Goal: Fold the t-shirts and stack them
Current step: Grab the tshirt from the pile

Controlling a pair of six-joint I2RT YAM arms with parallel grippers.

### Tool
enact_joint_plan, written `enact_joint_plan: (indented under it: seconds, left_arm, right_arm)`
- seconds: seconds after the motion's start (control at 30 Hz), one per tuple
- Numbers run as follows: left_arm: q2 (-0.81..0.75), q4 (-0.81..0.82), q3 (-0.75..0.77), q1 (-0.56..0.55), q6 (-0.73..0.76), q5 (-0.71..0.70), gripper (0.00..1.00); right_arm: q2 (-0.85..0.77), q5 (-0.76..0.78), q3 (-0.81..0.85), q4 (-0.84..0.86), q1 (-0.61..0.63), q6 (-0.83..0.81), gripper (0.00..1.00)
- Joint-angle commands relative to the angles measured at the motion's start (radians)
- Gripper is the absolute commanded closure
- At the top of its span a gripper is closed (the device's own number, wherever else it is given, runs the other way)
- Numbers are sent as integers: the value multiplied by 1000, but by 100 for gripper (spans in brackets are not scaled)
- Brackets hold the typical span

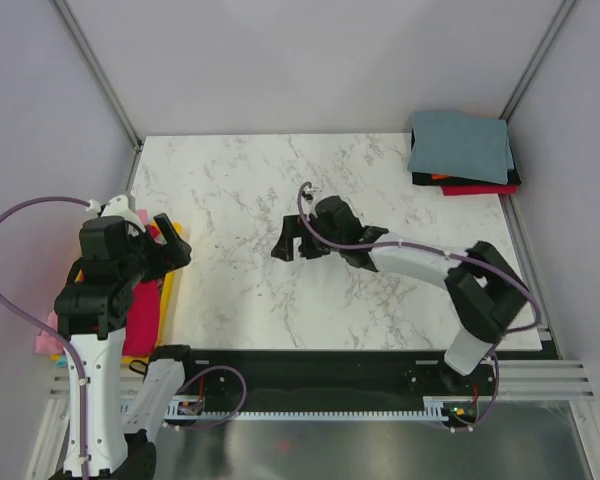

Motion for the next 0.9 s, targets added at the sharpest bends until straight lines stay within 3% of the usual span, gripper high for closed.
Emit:
enact_joint_plan:
  seconds: [0.0, 0.13, 0.23, 0.37, 0.6, 0.87]
  left_arm:
    - [-8, 35, 19, -1, 18, -63, 0]
    - [-3, 36, -17, -1, -3, -92, 0]
    - [26, 35, -67, -1, -22, -106, 0]
    - [122, 27, -120, 1, -46, -177, 0]
    - [279, 21, -189, 64, -112, -137, 0]
    - [426, 73, -121, 248, -94, -306, 2]
  right_arm:
    - [-232, 221, -104, -127, 28, -116, 2]
    - [-476, 353, -206, -148, 27, -132, 2]
    - [-560, 367, -230, -191, 28, -161, 2]
    - [-601, 361, -226, -251, 28, -184, 2]
    - [-651, 341, -256, -271, 27, -158, 2]
    - [-615, 263, -273, -256, 27, -182, 2]
